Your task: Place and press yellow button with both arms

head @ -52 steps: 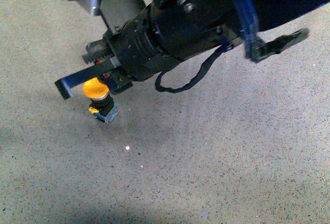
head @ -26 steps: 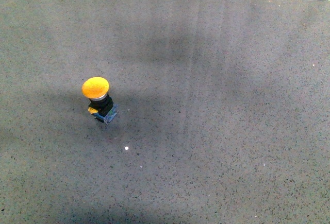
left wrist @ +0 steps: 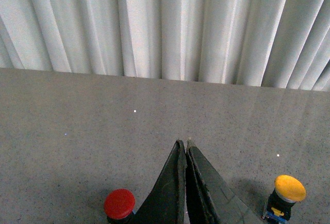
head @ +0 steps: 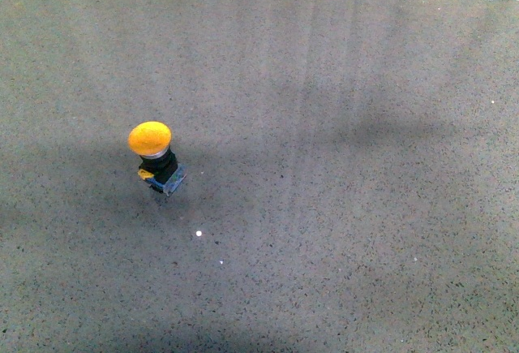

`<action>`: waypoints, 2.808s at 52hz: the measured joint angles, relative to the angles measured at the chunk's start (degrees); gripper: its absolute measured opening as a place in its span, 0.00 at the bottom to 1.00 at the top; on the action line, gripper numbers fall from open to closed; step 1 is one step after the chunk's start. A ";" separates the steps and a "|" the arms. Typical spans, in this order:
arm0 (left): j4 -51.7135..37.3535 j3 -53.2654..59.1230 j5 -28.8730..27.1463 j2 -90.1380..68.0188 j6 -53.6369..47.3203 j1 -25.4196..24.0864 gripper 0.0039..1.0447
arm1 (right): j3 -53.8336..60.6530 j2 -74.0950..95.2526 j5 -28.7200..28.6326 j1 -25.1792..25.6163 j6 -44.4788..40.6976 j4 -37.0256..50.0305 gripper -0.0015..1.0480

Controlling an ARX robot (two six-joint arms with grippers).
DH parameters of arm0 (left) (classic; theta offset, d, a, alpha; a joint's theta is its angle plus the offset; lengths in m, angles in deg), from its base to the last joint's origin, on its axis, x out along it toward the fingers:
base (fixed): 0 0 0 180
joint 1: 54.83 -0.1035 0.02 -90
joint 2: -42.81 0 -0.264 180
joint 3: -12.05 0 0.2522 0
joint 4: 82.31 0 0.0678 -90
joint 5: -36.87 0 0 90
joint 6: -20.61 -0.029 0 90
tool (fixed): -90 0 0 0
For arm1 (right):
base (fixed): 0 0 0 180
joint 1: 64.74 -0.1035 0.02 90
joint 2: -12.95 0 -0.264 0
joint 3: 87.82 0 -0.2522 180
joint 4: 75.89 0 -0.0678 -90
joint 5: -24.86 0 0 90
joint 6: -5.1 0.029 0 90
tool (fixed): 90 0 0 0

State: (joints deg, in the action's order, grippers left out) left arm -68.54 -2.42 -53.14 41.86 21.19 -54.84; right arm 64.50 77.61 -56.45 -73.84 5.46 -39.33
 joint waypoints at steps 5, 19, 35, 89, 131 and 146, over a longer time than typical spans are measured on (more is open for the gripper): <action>0.00 0.00 0.00 0.00 0.00 0.00 0.01 | 2.27 -2.93 -1.09 1.16 0.00 -0.81 0.01; 0.00 0.00 0.02 0.00 0.00 0.00 0.01 | 8.90 -15.74 -7.91 6.91 -0.02 -7.26 0.01; 0.00 0.00 0.00 0.00 0.00 0.00 0.01 | 12.83 -27.32 -8.68 8.98 -0.04 -14.01 0.01; 0.00 0.00 0.00 0.00 0.00 0.00 0.01 | 12.87 -55.17 -8.68 9.01 -0.04 -40.81 0.01; 0.00 0.00 0.00 0.00 0.00 0.00 0.84 | 12.87 -64.30 -8.57 9.01 -0.15 -50.18 0.81; 0.00 0.00 0.00 0.02 -0.13 0.00 0.91 | 12.87 -64.32 -8.57 9.01 -0.15 -50.18 0.91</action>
State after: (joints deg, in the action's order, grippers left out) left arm -68.54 -2.42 -53.14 41.89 21.06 -54.84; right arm 77.38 13.29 -65.02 -64.84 5.31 -89.51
